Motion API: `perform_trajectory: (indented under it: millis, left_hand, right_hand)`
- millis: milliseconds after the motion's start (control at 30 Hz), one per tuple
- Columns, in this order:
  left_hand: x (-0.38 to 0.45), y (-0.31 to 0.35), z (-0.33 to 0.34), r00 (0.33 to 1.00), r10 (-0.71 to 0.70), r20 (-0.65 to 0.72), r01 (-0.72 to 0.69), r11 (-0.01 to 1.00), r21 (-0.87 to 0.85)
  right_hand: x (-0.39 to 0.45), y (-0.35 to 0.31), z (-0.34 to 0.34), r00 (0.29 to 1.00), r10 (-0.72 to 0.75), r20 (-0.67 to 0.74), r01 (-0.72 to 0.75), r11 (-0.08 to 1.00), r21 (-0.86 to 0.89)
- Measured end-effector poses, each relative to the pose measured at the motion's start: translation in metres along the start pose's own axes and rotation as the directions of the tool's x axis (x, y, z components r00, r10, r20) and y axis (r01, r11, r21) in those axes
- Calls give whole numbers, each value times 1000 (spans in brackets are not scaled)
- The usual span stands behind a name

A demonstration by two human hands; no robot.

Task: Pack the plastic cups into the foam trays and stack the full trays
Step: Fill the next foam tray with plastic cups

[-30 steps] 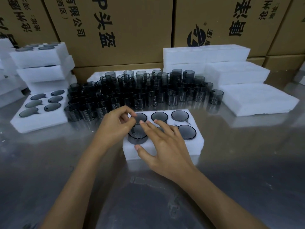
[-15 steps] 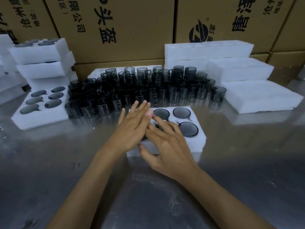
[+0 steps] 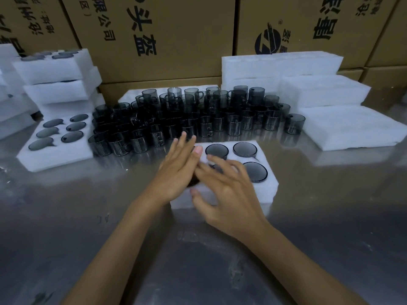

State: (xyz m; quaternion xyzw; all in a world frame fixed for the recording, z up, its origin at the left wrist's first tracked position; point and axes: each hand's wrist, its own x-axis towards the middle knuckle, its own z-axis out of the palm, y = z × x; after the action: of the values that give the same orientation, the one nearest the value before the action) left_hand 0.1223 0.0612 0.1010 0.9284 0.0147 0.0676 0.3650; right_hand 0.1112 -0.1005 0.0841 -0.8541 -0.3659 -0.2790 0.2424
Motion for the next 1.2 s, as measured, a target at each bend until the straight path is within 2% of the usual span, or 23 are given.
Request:
perform_trajectory:
  millis: [33, 100, 167, 200, 267, 300, 333, 400, 500, 600, 633, 667, 733, 800, 867, 900, 967, 1067, 1133, 1200]
  left_hand:
    - [1, -1, -2, 998, -36, -58, 32, 997, -71]
    - [2, -6, -8, 968, -162, -191, 153, 986, -61]
    - [3, -11, -13, 923, -317, -217, 337, 940, 60]
    - [5, -12, -14, 908, -378, -183, 399, 912, 94]
    - [5, -12, -11, 899, -428, -97, 434, 899, 57]
    - [5, -10, -10, 904, -424, -62, 425, 905, 12]
    - [4, -9, -9, 911, -410, -41, 410, 912, -24]
    - [2, -7, -10, 928, -371, -23, 367, 925, -102]
    - [2, -5, -10, 954, -297, -45, 275, 923, -269]
    - [3, -4, -7, 967, -221, -127, 142, 881, -451]
    - [2, -2, -7, 966, -219, -139, 117, 847, -519]
    - [1, -3, -8, 964, -242, -114, 121, 775, -620]
    - [0, -5, -10, 960, -273, 55, 208, 575, -791]
    - [-1, -7, -13, 955, -208, 209, 281, 420, -863]
    - [1, -6, -15, 959, -161, 233, 269, 262, -927]
    - [2, -5, -17, 963, -154, 221, 250, 210, -945]
    - [3, -3, -22, 970, -170, 173, 201, 164, -966]
    - [4, -1, -35, 972, -234, 29, 43, 59, -997]
    - [5, -2, -46, 929, -345, -135, -119, 67, -991]
    - [6, -7, -59, 832, -485, -269, -246, 110, -963]
  right_hand:
    - [3, 4, -4, 992, 72, -106, -70, 997, 23]
    - [10, 20, -17, 915, 287, -283, -281, 958, 64]
    - [12, 46, -31, 804, 527, -276, -533, 844, 58]
    - [10, 62, -35, 744, 635, -210, -641, 766, 47]
    - [6, 84, -42, 590, 806, 48, -806, 585, 93]
    - [4, 88, -44, 528, 832, 173, -847, 499, 184]
    - [3, 91, -44, 500, 829, 252, -858, 434, 276]
    - [2, 94, -39, 522, 800, 296, -826, 386, 411]
    - [3, 88, -33, 566, 778, 271, -748, 348, 565]
    - [3, 85, -30, 632, 733, 251, -658, 336, 674]
    - [5, 86, -28, 638, 723, 266, -636, 300, 711]
    - [7, 87, -29, 619, 725, 303, -628, 224, 745]
    - [9, 87, -33, 595, 700, 395, -581, 35, 813]
    - [11, 88, -37, 643, 640, 421, -471, -103, 876]
    - [12, 91, -39, 684, 592, 427, -382, -208, 900]
    - [11, 93, -38, 687, 580, 438, -356, -257, 899]
    - [10, 94, -37, 648, 590, 482, -366, -314, 876]
    - [7, 94, -32, 565, 635, 526, -463, -284, 840]
    - [5, 96, -29, 544, 658, 521, -470, -275, 839]
    - [5, 98, -27, 543, 668, 509, -470, -260, 843]
